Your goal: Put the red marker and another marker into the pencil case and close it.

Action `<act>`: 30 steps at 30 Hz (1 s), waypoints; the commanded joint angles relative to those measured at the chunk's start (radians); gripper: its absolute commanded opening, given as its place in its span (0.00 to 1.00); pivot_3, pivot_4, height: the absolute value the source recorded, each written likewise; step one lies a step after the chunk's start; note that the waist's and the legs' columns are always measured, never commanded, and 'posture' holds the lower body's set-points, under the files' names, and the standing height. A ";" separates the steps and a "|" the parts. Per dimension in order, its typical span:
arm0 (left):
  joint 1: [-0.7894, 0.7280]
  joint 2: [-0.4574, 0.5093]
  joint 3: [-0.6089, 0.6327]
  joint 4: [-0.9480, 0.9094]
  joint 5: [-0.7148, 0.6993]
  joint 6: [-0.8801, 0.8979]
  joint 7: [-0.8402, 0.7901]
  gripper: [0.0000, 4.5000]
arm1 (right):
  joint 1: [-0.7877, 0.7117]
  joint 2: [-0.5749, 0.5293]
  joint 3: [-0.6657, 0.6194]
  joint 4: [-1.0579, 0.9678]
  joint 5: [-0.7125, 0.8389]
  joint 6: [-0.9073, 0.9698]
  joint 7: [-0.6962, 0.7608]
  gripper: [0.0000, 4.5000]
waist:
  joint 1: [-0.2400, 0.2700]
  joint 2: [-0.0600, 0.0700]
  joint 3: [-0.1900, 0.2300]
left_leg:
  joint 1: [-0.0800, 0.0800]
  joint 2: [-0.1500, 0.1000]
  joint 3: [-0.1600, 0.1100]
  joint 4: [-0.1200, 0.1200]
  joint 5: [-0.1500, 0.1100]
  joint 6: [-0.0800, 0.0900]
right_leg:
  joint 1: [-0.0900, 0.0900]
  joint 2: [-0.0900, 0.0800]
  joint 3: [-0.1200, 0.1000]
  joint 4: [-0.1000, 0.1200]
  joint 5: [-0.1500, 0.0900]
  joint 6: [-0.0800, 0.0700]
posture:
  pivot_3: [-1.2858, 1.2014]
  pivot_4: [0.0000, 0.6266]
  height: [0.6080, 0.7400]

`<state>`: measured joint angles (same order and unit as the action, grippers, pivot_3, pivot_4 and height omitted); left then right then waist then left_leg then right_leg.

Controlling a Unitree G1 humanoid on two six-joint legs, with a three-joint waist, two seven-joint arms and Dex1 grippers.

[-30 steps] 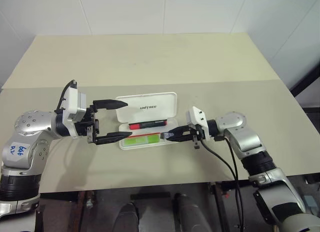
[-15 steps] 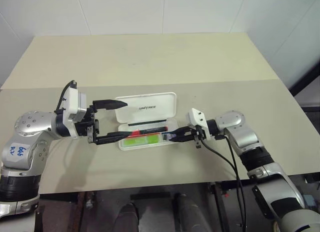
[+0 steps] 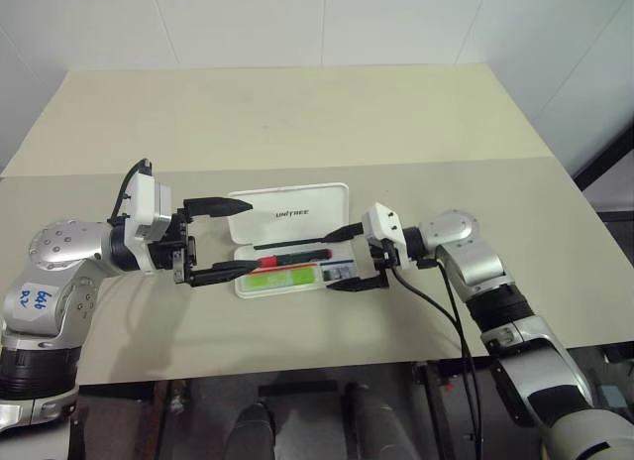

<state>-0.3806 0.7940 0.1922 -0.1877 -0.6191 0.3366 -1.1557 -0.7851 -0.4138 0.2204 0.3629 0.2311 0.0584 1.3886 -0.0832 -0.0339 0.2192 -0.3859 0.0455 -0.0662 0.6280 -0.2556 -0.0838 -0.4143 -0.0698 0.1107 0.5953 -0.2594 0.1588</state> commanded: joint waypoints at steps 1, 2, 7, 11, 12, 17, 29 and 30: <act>-0.005 0.016 0.025 -0.030 -0.009 0.001 0.007 1.00 | -0.011 -0.033 -0.069 -0.167 0.101 0.081 0.004 0.99 | 0.000 0.000 0.000 | 0.000 0.000 0.000 0.000 0.000 0.000 | 0.000 0.000 0.000 0.000 0.000 0.000 | 0.52 0.24 1.00; -0.002 0.018 0.029 -0.029 -0.007 0.000 0.009 1.00 | 0.002 -0.049 -0.084 -0.217 0.125 0.111 0.001 0.99 | 0.001 0.000 0.000 | 0.000 0.000 0.000 0.000 0.000 0.000 | 0.000 0.000 0.000 0.000 0.000 0.000 | 0.52 0.24 1.00; 0.024 0.025 0.059 -0.026 -0.016 -0.005 0.009 1.00 | 0.110 -0.154 -0.192 -0.402 0.215 0.205 -0.046 0.99 | 0.010 0.000 0.000 | -0.001 0.000 -0.001 -0.001 0.000 0.000 | 0.000 0.000 -0.001 -0.001 -0.001 0.000 | 0.52 0.24 1.00; 0.050 0.033 0.084 -0.012 -0.014 -0.016 -0.004 0.96 | 0.193 -0.221 -0.295 -0.468 0.251 0.170 -0.072 1.00 | 0.023 0.000 0.000 | -0.001 0.000 0.000 0.000 -0.001 0.000 | 0.000 0.000 0.000 -0.002 -0.001 0.000 | 0.52 0.24 1.00; 0.054 0.035 0.090 -0.001 -0.012 -0.022 -0.009 0.91 | 0.204 -0.236 -0.316 -0.473 0.254 0.160 -0.076 1.00 | 0.023 0.000 0.000 | -0.001 0.000 0.000 0.000 -0.001 0.000 | 0.000 0.000 0.000 -0.002 -0.001 -0.001 | 0.52 0.24 1.00; 0.063 0.041 0.114 0.065 0.015 -0.061 -0.015 0.57 | 0.257 -0.328 -0.383 -0.469 0.264 0.179 -0.086 1.00 | 0.025 0.000 0.000 | 0.000 0.000 0.000 0.000 -0.001 0.000 | 0.000 0.000 0.000 -0.002 -0.004 -0.007 | 0.52 0.24 1.00; 0.026 0.005 0.104 0.129 0.044 -0.105 0.051 0.01 | 0.292 -0.347 -0.378 -0.414 0.230 0.108 -0.126 1.00 | 0.027 0.000 0.000 | -0.001 0.000 0.001 0.000 -0.001 0.000 | 0.000 0.000 0.000 -0.003 -0.004 -0.007 | 0.52 0.24 1.00; 0.004 -0.010 0.117 0.142 0.037 -0.084 0.099 0.01 | 0.295 -0.347 -0.379 -0.411 0.227 0.106 -0.131 1.00 | 0.028 0.000 0.000 | -0.001 0.000 0.001 0.000 -0.001 0.000 | 0.000 0.000 0.000 -0.003 -0.004 -0.006 | 0.52 0.24 1.00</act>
<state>-0.3476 0.7911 0.2730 -0.0572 -0.5750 0.2437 -1.1119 -0.4917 -0.7499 -0.1363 -0.0349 0.4510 0.1858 1.2699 -0.0557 -0.0339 0.2193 -0.3867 0.0458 -0.0653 0.6286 -0.2566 -0.0834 -0.4143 -0.0699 0.1108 0.5925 -0.2627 0.1534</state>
